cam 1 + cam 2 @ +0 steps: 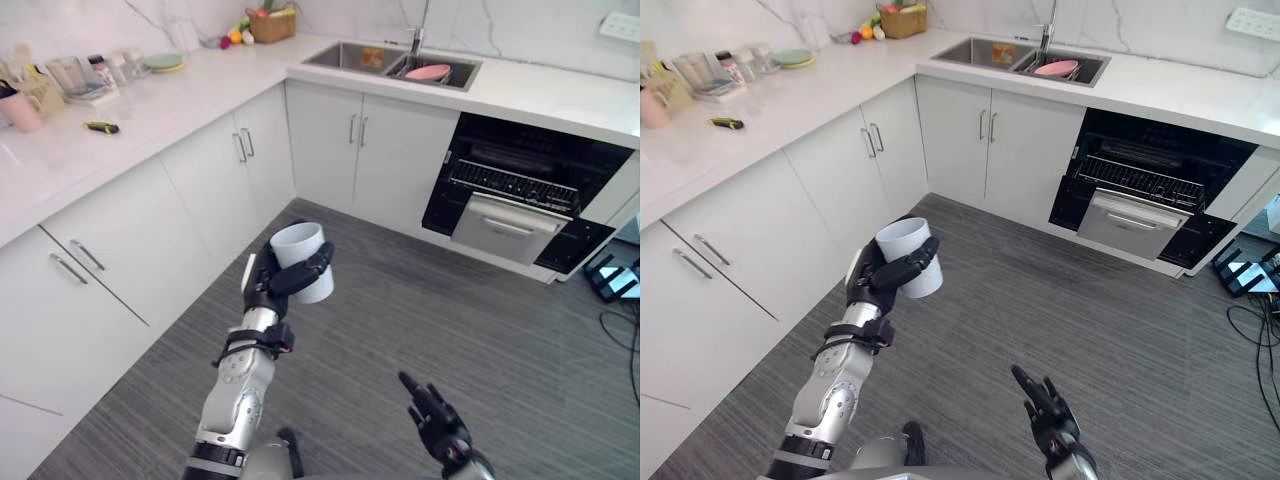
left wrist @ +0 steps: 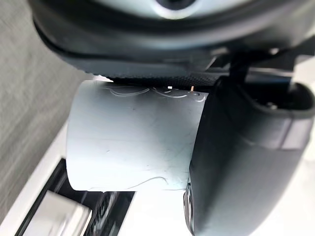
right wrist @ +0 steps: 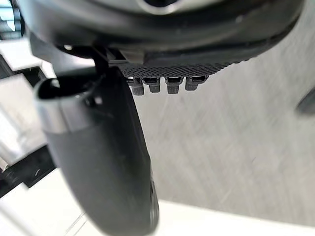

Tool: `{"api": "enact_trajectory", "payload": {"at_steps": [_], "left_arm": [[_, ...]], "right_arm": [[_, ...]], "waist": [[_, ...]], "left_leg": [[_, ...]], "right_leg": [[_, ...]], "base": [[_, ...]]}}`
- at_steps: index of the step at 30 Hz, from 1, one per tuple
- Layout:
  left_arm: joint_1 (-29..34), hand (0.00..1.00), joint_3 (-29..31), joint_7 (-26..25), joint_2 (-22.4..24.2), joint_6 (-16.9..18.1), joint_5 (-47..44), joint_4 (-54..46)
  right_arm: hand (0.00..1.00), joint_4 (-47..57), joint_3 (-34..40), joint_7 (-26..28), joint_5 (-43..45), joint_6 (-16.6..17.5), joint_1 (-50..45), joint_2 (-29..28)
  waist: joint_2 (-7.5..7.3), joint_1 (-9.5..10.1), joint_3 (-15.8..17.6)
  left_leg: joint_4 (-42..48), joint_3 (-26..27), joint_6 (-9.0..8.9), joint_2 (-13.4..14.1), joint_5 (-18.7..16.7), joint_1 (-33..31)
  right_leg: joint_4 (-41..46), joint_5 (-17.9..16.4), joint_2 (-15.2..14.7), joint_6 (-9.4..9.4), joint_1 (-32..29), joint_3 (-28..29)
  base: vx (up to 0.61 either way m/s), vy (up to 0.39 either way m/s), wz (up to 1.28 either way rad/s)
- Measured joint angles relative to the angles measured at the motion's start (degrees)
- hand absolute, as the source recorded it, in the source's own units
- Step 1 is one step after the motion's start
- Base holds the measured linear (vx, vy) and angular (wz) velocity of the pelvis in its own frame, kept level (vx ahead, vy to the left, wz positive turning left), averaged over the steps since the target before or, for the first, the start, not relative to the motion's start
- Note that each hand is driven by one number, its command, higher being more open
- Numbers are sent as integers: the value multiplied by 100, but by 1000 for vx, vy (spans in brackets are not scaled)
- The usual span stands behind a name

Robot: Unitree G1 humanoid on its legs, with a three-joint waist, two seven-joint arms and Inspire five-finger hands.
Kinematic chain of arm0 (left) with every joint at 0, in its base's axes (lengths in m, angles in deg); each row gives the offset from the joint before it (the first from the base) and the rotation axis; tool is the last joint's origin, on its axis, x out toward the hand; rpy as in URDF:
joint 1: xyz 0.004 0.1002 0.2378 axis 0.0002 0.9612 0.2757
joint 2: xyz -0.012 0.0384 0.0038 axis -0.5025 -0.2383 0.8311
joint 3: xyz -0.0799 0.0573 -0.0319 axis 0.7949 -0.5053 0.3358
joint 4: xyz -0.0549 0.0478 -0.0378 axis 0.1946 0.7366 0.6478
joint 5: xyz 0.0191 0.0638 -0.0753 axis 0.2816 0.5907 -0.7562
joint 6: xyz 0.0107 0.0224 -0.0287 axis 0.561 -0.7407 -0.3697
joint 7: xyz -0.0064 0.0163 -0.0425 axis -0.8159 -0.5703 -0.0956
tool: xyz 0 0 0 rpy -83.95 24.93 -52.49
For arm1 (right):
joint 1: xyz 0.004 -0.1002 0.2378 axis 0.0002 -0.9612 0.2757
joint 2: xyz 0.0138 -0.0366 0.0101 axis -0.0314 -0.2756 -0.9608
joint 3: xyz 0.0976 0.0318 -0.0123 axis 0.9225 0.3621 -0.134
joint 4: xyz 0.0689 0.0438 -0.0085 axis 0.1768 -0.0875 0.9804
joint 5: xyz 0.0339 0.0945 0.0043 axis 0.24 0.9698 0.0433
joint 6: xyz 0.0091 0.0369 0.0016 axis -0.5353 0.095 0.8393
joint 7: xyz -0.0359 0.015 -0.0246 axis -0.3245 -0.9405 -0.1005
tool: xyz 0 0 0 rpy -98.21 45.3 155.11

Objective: Walk over to the sink, pick up the cup, carry it to the dishwasher, place the cup inside the dishwasher, then close the dishwasher door

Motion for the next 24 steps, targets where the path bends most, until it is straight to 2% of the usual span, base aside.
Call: {"api": "enact_trajectory", "payload": {"at_steps": [2,3,5,6,7,8,9,10,11,12,13,14,15,16,17,18,19,20,22,23,24], "left_arm": [[11,0,75,96,-40,23,-11,-1],[10,0,151,214,-21,79,-27,-12],[8,0,169,337,-29,132,-26,-27],[17,0,133,468,-21,135,17,-77],[46,0,98,509,-12,135,25,-137],[74,0,62,517,-4,135,34,-170],[58,0,-7,525,-6,162,105,-235],[20,0,-39,520,-40,218,140,-258],[-1,0,-56,509,-49,224,140,-255],[-39,0,-142,495,-64,230,140,-254],[-77,0,-271,495,-87,233,141,-244],[-99,0,-341,497,-102,235,143,-240],[-136,0,-432,547,-103,235,197,-243],[-156,0,-464,563,-104,236,245,-246],[-165,0,-485,576,-112,235,272,-270],[-161,0,-492,570,-86,235,276,-299],[-160,0,-511,564,-7,225,282,-296],[-200,0,-569,559,148,231,290,-297],[-287,0,-619,559,196,238,295,-290],[-354,0,-709,561,209,239,303,-259],[-404,0,-823,566,278,241,365,-241]], "right_arm": [[100,109,-4,-43,91,61,9,15],[100,362,36,-137,84,115,-40,24],[100,611,159,-247,77,123,-163,-3],[100,765,209,-369,63,169,-268,12],[100,781,265,-423,37,183,-287,32],[100,781,280,-476,7,194,-299,52],[100,850,264,-569,-70,225,-325,54],[100,965,167,-614,-144,226,-338,-4],[100,1049,124,-639,-142,225,-363,-41],[100,1367,95,-686,-141,226,-470,-143],[100,1793,85,-742,-148,224,-603,-225],[100,2039,74,-779,-158,224,-691,-249],[100,2506,56,-818,-202,223,-833,-306],[100,2723,46,-820,-218,223,-889,-344],[100,3107,11,-818,-242,223,-981,-444],[100,3502,-66,-805,-325,229,-1137,-476],[100,3696,-99,-759,-385,245,-1228,-416],[100,3799,-80,-730,-415,231,-1223,-388],[100,3875,-83,-732,-434,228,-1180,-426],[100,4068,-95,-737,-455,225,-1230,-484],[100,4377,-66,-763,-467,225,-1331,-525]], "waist": [[-4,-4,-1],[-17,-29,-14],[-148,-110,26],[-274,-132,42],[-324,-181,66],[-284,-239,53],[-169,-326,20],[-162,-376,32],[-159,-419,38],[-129,-510,59],[-76,-567,97],[-42,-593,115],[-7,-607,127],[-1,-605,130],[-92,-564,78],[-202,-536,2],[-107,-545,-41],[85,-502,-88],[134,-497,-50],[140,-537,-53],[184,-559,-53]], "left_leg": [[133,-107,-20,-1,-188,113],[-131,-73,-109,-117,-393,413],[-448,9,-72,-362,-413,805],[-752,171,20,-669,-481,1257],[-945,210,60,-826,-536,1543],[-1091,208,81,-878,-560,1726],[-1275,256,123,-901,-650,2014],[-1402,269,158,-892,-773,2232],[-1487,265,142,-871,-812,2350],[-1639,247,75,-796,-891,2583],[-1744,241,-14,-675,-967,2826],[-1772,241,-78,-606,-1009,2938],[-1821,277,-211,-473,-1118,3180],[-1868,326,-288,-428,-1168,3331],[-1944,443,-372,-428,-1248,3598],[-1910,480,-494,-459,-1405,3873],[-1870,472,-555,-331,-1489,4063],[-1682,498,-495,-97,-1470,4169],[-1377,465,-395,33,-1285,4156],[-961,336,-538,130,-1001,4084],[-298,156,-815,254,-649,3895]], "right_leg": [[202,157,-23,7,34,66],[919,190,-69,41,-209,-74],[2038,256,-348,155,-574,-396],[3327,692,-788,404,-1081,-710],[3862,1199,-1039,340,-1266,-875],[4120,1594,-1142,275,-1363,-944],[4754,1386,-1199,69,-1700,-983],[5199,734,-1142,-171,-2156,-1084],[5248,494,-1072,-213,-2380,-1146],[5059,162,-875,-265,-2818,-1327],[4489,3,-688,-254,-3176,-1505],[4037,8,-623,-257,-3289,-1634],[2852,134,-534,-284,-3416,-1989],[2225,308,-480,-300,-3454,-2184],[1049,761,-372,-324,-3463,-2562],[402,1470,-245,-610,-3416,-2687],[510,2028,-158,-884,-3338,-2638],[935,1965,14,-1018,-3378,-2634],[1244,1631,106,-1061,-3386,-2597],[1535,1306,119,-1085,-3370,-2577],[1727,1036,148,-1024,-3284,-2566]], "base": [[387,138,-20],[397,139,-17],[280,74,-11],[302,77,-20],[307,95,-21],[333,121,-18],[330,104,-19],[326,78,-17],[385,15,-5],[423,-33,11],[361,-37,15],[342,-60,14],[397,-85,5],[639,-149,-10],[721,-182,-24],[655,-154,-21],[833,-192,-27],[678,-171,-22],[536,-201,-25],[549,-229,-18],[643,-229,-18]]}}
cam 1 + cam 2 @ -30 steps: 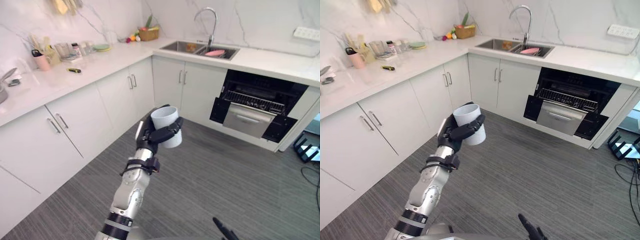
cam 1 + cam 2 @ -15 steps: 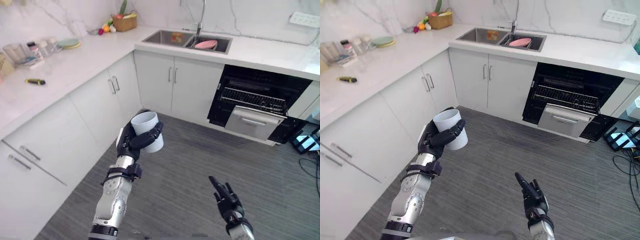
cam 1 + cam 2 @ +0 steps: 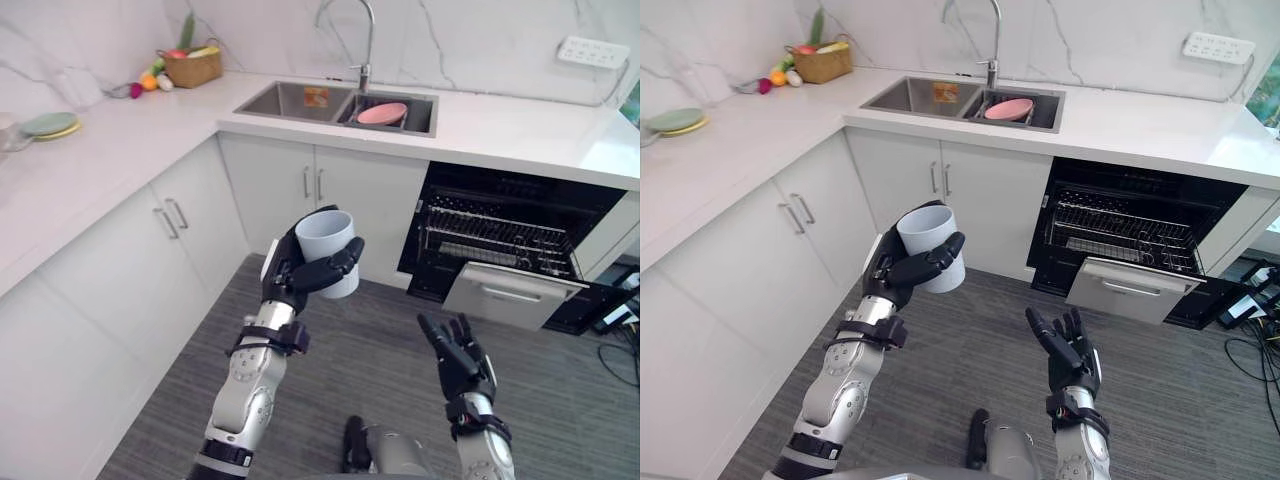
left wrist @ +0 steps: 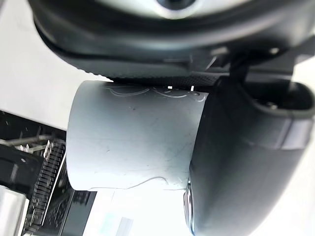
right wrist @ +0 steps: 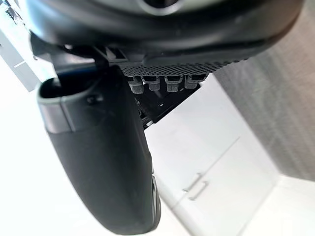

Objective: Walk over to the sink, pick up the cup, carry it to the dishwasher, place the cup inside the dishwasher, then close the dishwasher door

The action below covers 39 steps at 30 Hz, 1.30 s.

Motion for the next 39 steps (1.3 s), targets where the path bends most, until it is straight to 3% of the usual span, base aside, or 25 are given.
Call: {"api": "enact_trajectory", "payload": {"at_steps": [1,2,3,4,5,7,9,11,13,15,16,17,18,19,21,22,23,24,26,27,29,30,31,34,39], "left_arm": [[-22,0,-54,3,97,13,34,22],[-22,0,-96,7,159,40,59,45],[-25,0,-174,26,278,112,120,159],[0,0,-196,27,381,112,176,185],[16,0,-199,29,384,115,189,183],[113,0,-177,36,374,116,201,155],[193,0,-165,36,368,127,194,65],[376,0,-118,35,365,204,192,-212],[541,0,-146,17,330,368,188,-529],[530,0,-149,-13,298,487,165,-576],[530,0,-156,-11,281,512,140,-568],[586,0,-181,-25,241,604,110,-542],[597,0,-183,-63,102,696,112,-500],[579,0,-180,-76,69,702,115,-486],[494,0,-156,-121,-28,780,228,-486],[494,0,-124,-137,-67,782,256,-486],[488,0,-50,-170,-137,784,321,-490],[486,0,114,-225,-196,795,332,-515],[476,0,260,-331,-183,866,358,-622],[439,0,354,-408,-197,941,404,-807],[343,0,452,-509,-307,1179,423,-1034],[328,0,562,-568,-478,1339,424,-1137],[338,0,587,-671,-365,1464,428,-947],[220,0,550,-781,-247,1464,430,-829],[20,0,439,-751,-158,1336,432,-633]], "right_arm": [[100,231,32,-11,-5,1,-74,-6],[100,363,58,-11,-5,3,-110,-10],[100,587,99,-10,-5,29,-179,-9],[100,769,123,-11,-8,114,-199,-3],[100,851,118,-10,-18,165,-203,-3],[100,1157,96,2,-6,385,-231,-5],[100,1430,76,4,45,496,-193,28],[100,1562,-99,-13,30,571,84,132],[100,1565,-349,-109,-89,653,478,274],[100,1368,-401,-123,-218,655,738,383],[100,1312,-392,-141,-219,655,768,422],[100,1211,-361,-190,-216,646,759,460],[100,1082,-273,-215,-203,621,728,402],[100,1030,-205,-230,-188,599,700,394],[100,776,218,-223,-190,476,710,308],[100,731,287,-224,-193,427,705,274],[100,681,354,-224,-208,391,685,207],[100,670,343,-196,-218,378,609,128],[100,671,303,-81,-209,358,590,111],[100,679,280,12,-209,359,640,111],[100,728,245,89,-205,355,726,112],[100,853,161,105,-205,337,741,81],[100,863,151,154,-210,286,802,257],[100,1027,109,148,-213,170,922,470],[100,1067,51,109,-213,92,899,350]], "waist": [[57,-1,11],[83,16,13],[129,35,-5],[191,43,-3],[200,48,18],[155,111,76],[165,308,59],[143,399,40],[113,520,-18],[111,509,-32],[110,511,-38],[54,542,-112],[-148,432,-249],[-247,340,-293],[-493,314,-235],[-501,315,-229],[-496,304,-220],[-462,247,-187],[-388,201,-189],[-344,190,-177],[-406,185,-210],[-685,204,-285],[-406,211,-277],[-90,191,-173],[-87,3,-141]], "left_leg": [[670,-86,-205,160,412,-261],[1186,-162,-286,268,851,-484],[2398,-521,-450,444,1791,-1065],[3638,-738,-506,620,1799,-1729],[4087,-779,-432,696,1686,-1997],[4662,-721,62,873,1059,-2931],[3942,-409,385,962,515,-3415],[2307,-81,479,870,270,-3672],[-581,-410,210,343,452,-3622],[-1419,-601,23,133,675,-3673],[-1525,-622,56,41,836,-3655],[-1510,-760,260,-209,1453,-3481],[-1355,-697,482,-530,1604,-3420],[-1296,-672,592,-688,1475,-3398],[-1202,-420,823,-995,1039,-3044],[-1215,-374,867,-1016,934,-2868],[-1291,-315,895,-1022,788,-2528],[-1500,-219,912,-970,593,-1849],[-1734,-86,905,-870,526,-1380],[-1846,46,851,-728,491,-1220],[-1851,190,598,-604,325,-1206],[-1803,296,478,-747,161,-1151],[-1729,307,423,-539,49,-1099],[-1611,301,496,-349,-264,-1096],[-1653,314,470,-369,-356,-1099]], "right_leg": [[25,-168,76,20,139,27],[14,-270,135,41,254,63],[-152,-442,257,41,562,146],[-347,-564,409,-23,911,204],[-450,-610,476,-41,1116,249],[-871,-769,658,-94,1907,486],[-1093,-885,690,-44,2292,813],[-1165,-966,639,15,2445,1257],[-1124,-1180,473,177,2452,1896],[-1107,-1379,346,442,2571,2316],[-1112,-1457,280,566,2656,2433],[-1075,-1612,58,825,2765,2610],[-882,-1742,-299,1038,2767,2621],[-712,-1732,-460,1058,2717,2569],[532,-1346,-901,1334,2297,2277],[987,-1082,-966,1313,2159,2150],[1760,-523,-1065,1213,1934,1987],[2739,-643,-1228,1000,1673,1624],[3024,-1002,-1347,742,1278,1090],[2537,-1180,-1334,733,882,694],[766,-958,-1111,760,446,134],[-545,282,-944,551,283,76],[-515,321,-715,487,352,121],[-831,331,-335,504,365,280],[-923,387,-220,562,254,409]], "base": [[514,-153,-17],[493,-109,-23],[470,-83,-31],[474,-78,-35],[463,-74,-38],[469,-56,-46],[510,1,-84],[435,58,-111],[459,162,-133],[585,275,-111],[768,417,-120],[671,410,-93],[660,401,-67],[618,373,-19],[547,311,-23],[484,258,-42],[442,214,-46],[414,188,-49],[317,119,-47],[330,70,-53],[282,-11,-52],[318,-79,-68],[352,-66,-72],[224,-30,-68],[26,36,-28]]}}
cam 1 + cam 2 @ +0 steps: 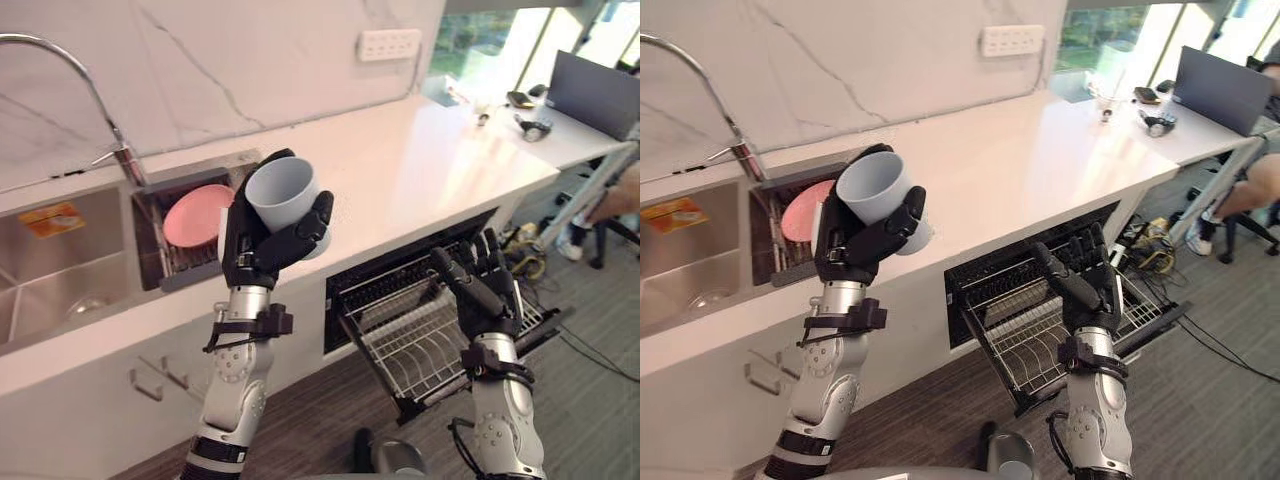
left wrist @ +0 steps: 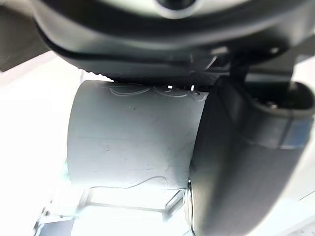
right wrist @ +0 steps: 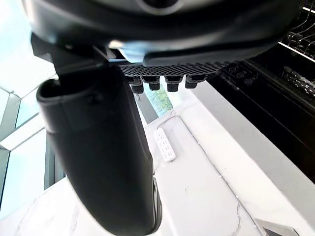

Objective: Walk over to the sink, pick up the cup, carry it to the dishwasher, place the cup inside the dishwasher, then close the dishwasher door

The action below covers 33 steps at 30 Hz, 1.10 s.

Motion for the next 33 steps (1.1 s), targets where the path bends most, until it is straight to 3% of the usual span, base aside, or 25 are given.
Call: {"api": "enact_trajectory", "payload": {"at_steps": [4,5,7,8,9,11,13,14,15,17,19,24,26,29,30,32,33], "left_arm": [[-63,0,15,-8,-10,-6,-1,24],[-30,0,14,-9,-22,-7,-3,82],[149,0,14,-9,16,-8,-6,100],[213,0,24,-2,23,-5,-6,97],[371,0,9,17,-10,17,-7,100],[431,0,-78,42,-10,20,-4,105],[490,0,-309,77,-19,19,2,123],[492,0,-355,88,-17,18,2,123],[509,0,-423,113,10,18,1,129],[497,0,-458,172,-23,10,-2,146],[413,0,-473,235,-25,-87,-2,162],[275,0,-393,238,-16,-255,-13,158],[269,0,-330,198,9,-269,-13,154],[246,0,-291,128,19,-319,-12,143],[209,0,-295,141,-21,-329,-9,156],[153,0,-330,156,-8,-330,0,260],[73,0,-332,216,2,-331,83,425]], "right_arm": [[100,146,-79,45,15,-8,-108,-25],[100,147,-143,94,8,-21,-123,-37],[100,206,-311,227,-7,-49,-139,-3],[100,236,-348,281,-15,-72,-135,-3],[100,278,-424,402,-68,-83,-126,10],[100,392,-447,483,-85,-83,-118,5],[100,407,-437,500,-90,-77,-48,96],[100,407,-441,501,-93,-79,-43,134],[100,361,-451,492,-96,-97,-36,228],[100,341,-440,438,-84,-113,-84,172],[100,326,-283,395,-81,-118,-89,37],[100,339,-307,447,-83,-237,-85,-132],[100,361,-357,616,-64,-372,-85,-253],[100,370,-449,1151,143,-724,-76,-339],[100,370,-489,1389,150,-817,-84,-341],[100,367,-504,1690,285,-886,-73,-261],[100,364,-493,1845,440,-886,-39,-135]], "waist": [[106,47,79],[79,79,163],[216,109,251],[254,142,250],[228,309,249],[217,335,250],[204,281,238],[234,286,219],[350,284,139],[316,211,63],[261,101,54],[249,108,40],[224,131,32],[215,234,-11],[102,205,4],[-26,231,-6],[-28,238,-8]], "left_leg": [[120,9,0,80,0,-10],[775,-43,1,143,-1,-213],[2358,-415,20,385,36,-718],[2759,-539,33,444,123,-862],[2815,-779,18,424,-59,-945],[2343,-1037,115,280,-270,-1055],[1102,-1660,6,-72,-292,-1173],[748,-1681,-23,-103,-179,-1167],[307,-1525,-169,-112,496,-1133],[112,-1367,-61,-268,583,-1108],[81,-1229,11,-532,637,-1074],[-58,-874,157,-660,542,-833],[-46,-672,247,-673,448,-792],[25,-346,305,-550,375,-921],[35,-374,308,-537,369,-933],[121,-525,256,-503,347,-980],[130,-639,237,-481,358,-1000]], "right_leg": [[-240,-55,10,37,129,-80],[-408,-42,-19,42,323,-70],[-786,67,107,17,774,7],[-880,94,158,-8,865,91],[-1081,149,248,-45,966,442],[-1197,156,223,-53,959,660],[-1550,305,67,-5,954,940],[-1676,426,44,58,958,963],[-2032,745,40,224,993,1028],[-2372,891,-116,270,1032,947],[-2344,1190,-399,538,952,889],[-2340,1312,-464,568,950,660],[-2342,1357,-450,504,898,299],[-1967,821,-620,201,642,-710],[-1334,765,-774,138,543,-856],[-1220,704,-784,380,574,-876],[-1245,705,-775,381,627,-866]], "base": [[0,20,5],[17,-46,7],[57,-47,-8],[144,44,-76],[136,67,-91],[107,51,-80],[76,116,-70],[54,251,-95],[95,263,-84],[129,241,-54],[109,206,-23],[57,107,-31],[-29,46,-58],[-50,57,-51],[41,35,-10],[57,-18,27],[27,-40,39]]}}
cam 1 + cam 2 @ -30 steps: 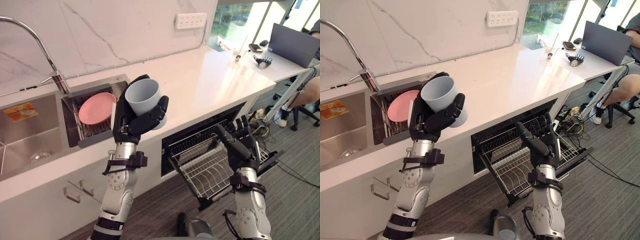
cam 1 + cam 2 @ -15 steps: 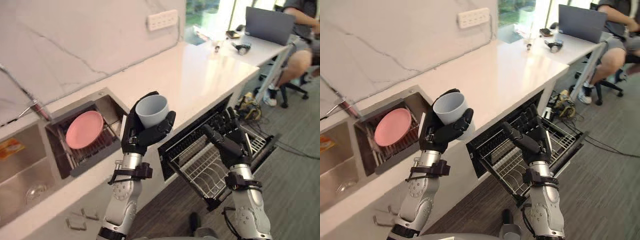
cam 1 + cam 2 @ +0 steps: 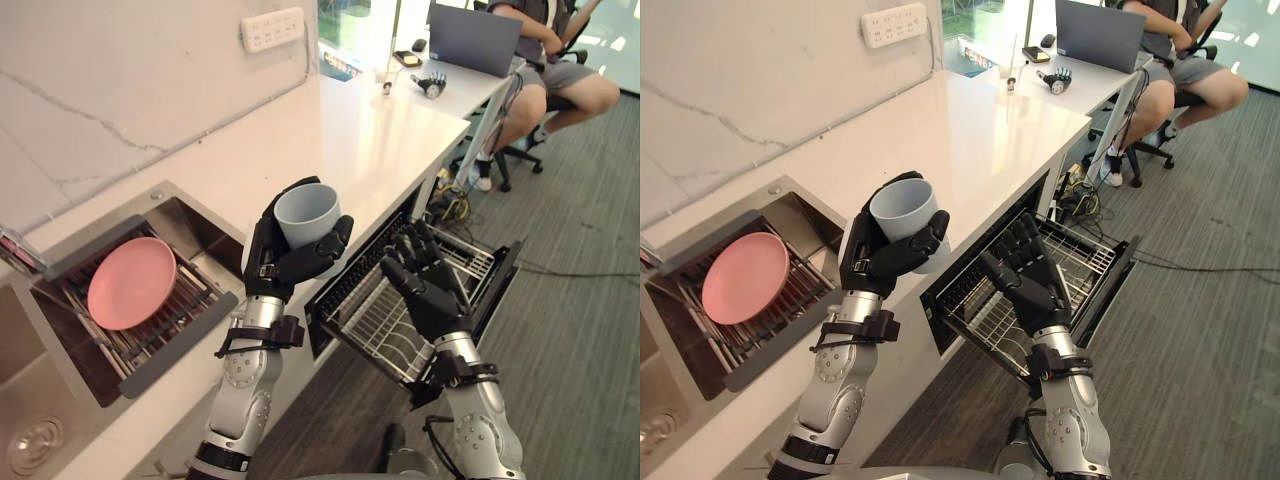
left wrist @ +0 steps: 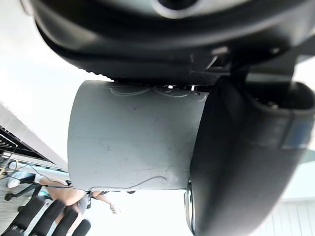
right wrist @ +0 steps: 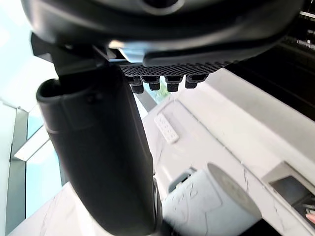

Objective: Walk over to the sink, pick up the cup, carry it to the dishwasher, place the cup inside the dishwasher, then close the dishwasher door

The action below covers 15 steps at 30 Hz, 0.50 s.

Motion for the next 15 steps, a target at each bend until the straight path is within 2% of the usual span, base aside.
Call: {"api": "enact_trajectory", "payload": {"at_steps": [3,8,10,15], "left_arm": [[-59,0,58,-12,-71,6,663,204],[-143,0,336,-65,-208,6,1410,214],[-184,0,358,-54,-294,6,1652,231],[-335,0,322,-25,-355,9,2179,445]], "right_arm": [[100,-17,-1,272,526,-75,174,364],[100,-22,54,374,985,-483,458,571],[100,-22,48,387,1011,-667,459,591],[100,-21,42,361,880,-744,508,718]], "waist": [[-1,138,-1],[-30,140,3],[-37,140,6],[-54,135,5]], "left_leg": [[-10,-40,-8,11,-2,-5],[62,-29,-9,-34,-13,-94],[101,-37,-9,-30,-41,-130],[141,-69,-10,-29,-55,-155]], "right_leg": [[-391,144,87,98,185,-15],[-1047,527,169,98,415,-30],[-1088,551,175,98,429,-36],[-1088,559,169,98,441,-59]], "base": [[7,-39,13],[-29,5,-1],[-41,10,2],[-13,3,2]]}}
